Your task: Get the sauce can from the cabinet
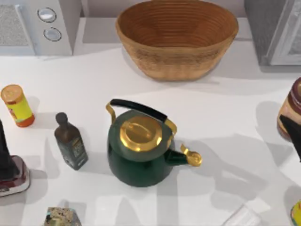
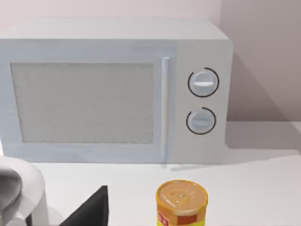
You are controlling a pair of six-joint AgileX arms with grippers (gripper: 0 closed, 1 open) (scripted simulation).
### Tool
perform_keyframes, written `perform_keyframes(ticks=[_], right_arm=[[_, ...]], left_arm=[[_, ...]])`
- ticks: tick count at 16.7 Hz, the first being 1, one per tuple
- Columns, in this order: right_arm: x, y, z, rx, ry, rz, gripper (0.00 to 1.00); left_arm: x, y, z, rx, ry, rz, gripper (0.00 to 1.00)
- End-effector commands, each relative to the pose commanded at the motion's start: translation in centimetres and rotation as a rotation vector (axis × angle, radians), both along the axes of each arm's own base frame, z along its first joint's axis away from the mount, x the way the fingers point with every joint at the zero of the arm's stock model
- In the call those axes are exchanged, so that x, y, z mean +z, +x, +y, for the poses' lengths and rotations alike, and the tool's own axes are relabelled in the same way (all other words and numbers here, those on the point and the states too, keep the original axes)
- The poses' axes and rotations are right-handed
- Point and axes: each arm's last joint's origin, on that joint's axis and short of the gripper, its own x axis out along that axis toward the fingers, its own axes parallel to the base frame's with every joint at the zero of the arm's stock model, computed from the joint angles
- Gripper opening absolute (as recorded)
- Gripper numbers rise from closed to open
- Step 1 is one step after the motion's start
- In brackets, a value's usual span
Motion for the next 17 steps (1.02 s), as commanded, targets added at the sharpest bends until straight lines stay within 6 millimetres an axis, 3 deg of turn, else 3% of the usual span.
perform_keyframes(ticks=[6,7,8,17], right_arm=[[-0.5,0.0,-0.1,0.011,0.001,0.002,0.00],[-2.1,-0.2,0.1,0.016,0.025,0.093,0.00],[-2.1,-0.1,0.1,0.015,0.024,0.092,0.00],[-3.0,4.2,3.9,0.011,0.001,0.002,0.00]], left_arm=[[0.0,0.0,0.0,0.000,0.000,0.000,1.00],[0.0,0.0,0.0,0.000,0.000,0.000,1.00],[0.0,0.0,0.0,0.000,0.000,0.000,1.00],[0.0,0.0,0.0,0.000,0.000,0.000,1.00]])
